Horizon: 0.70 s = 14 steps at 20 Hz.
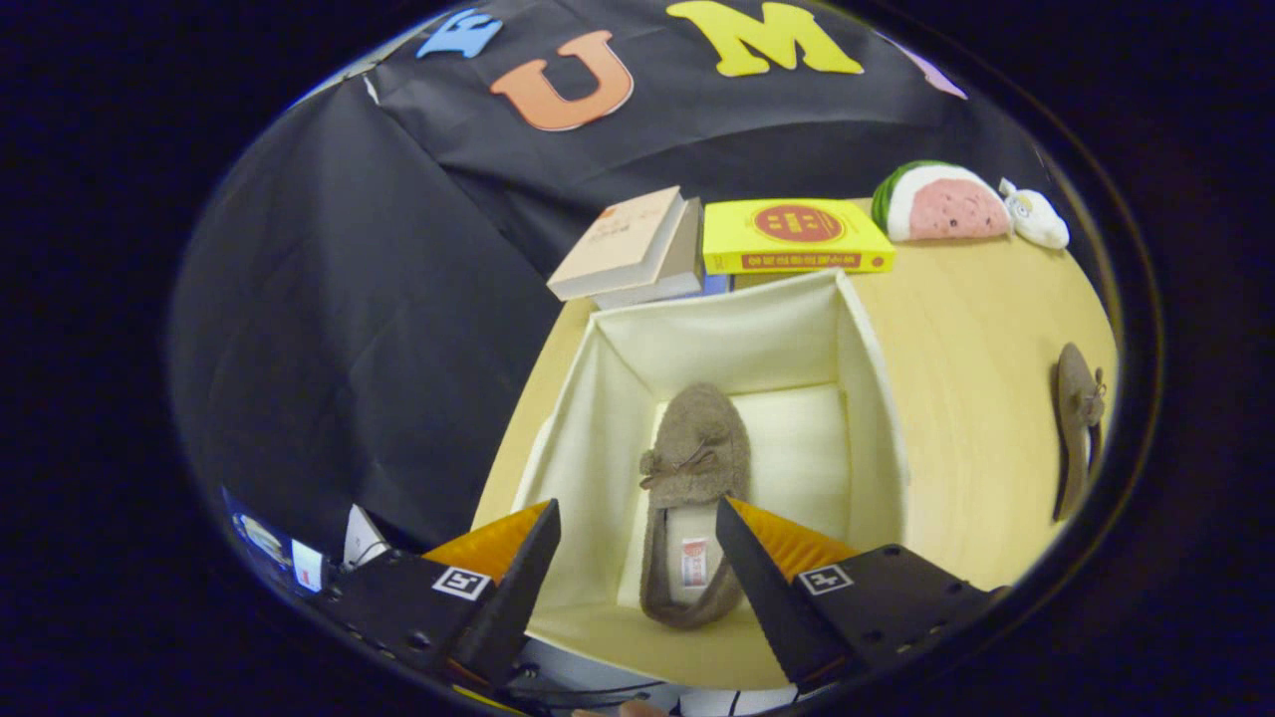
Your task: Open the storage box then place both shoes into the box .Put the left shoe in first, then the right shoe, with the right side of both shoes facing outward in a uniform manner.
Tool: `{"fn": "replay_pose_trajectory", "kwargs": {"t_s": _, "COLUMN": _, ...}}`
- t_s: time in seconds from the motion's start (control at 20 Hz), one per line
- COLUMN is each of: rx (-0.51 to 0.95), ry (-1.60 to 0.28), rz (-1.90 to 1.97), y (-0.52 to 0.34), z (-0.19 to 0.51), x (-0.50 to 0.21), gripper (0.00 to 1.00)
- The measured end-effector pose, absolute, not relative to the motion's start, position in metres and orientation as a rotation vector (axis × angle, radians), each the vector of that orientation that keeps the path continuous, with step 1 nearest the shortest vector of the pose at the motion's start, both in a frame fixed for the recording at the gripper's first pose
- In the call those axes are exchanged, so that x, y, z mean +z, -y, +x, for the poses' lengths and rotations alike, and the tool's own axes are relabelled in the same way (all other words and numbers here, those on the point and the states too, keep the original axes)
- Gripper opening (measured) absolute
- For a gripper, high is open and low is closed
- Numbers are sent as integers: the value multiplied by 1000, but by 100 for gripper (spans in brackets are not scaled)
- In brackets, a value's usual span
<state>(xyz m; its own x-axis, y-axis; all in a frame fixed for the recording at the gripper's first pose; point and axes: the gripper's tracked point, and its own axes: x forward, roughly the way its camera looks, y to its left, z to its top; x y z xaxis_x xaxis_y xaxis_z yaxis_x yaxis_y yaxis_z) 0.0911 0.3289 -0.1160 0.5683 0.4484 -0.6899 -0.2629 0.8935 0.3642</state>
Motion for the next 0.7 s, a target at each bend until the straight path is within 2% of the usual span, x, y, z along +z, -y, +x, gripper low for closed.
{"fn": "replay_pose_trajectory", "kwargs": {"t_s": 0.4, "rx": 432, "ry": -710, "rz": 161, "y": -271, "z": 47, "x": -42, "gripper": 96}}
{"fn": "replay_pose_trajectory", "kwargs": {"t_s": 0.7, "rx": 365, "ry": -682, "rz": 170, "y": -193, "z": 47, "x": -36, "gripper": 96}}
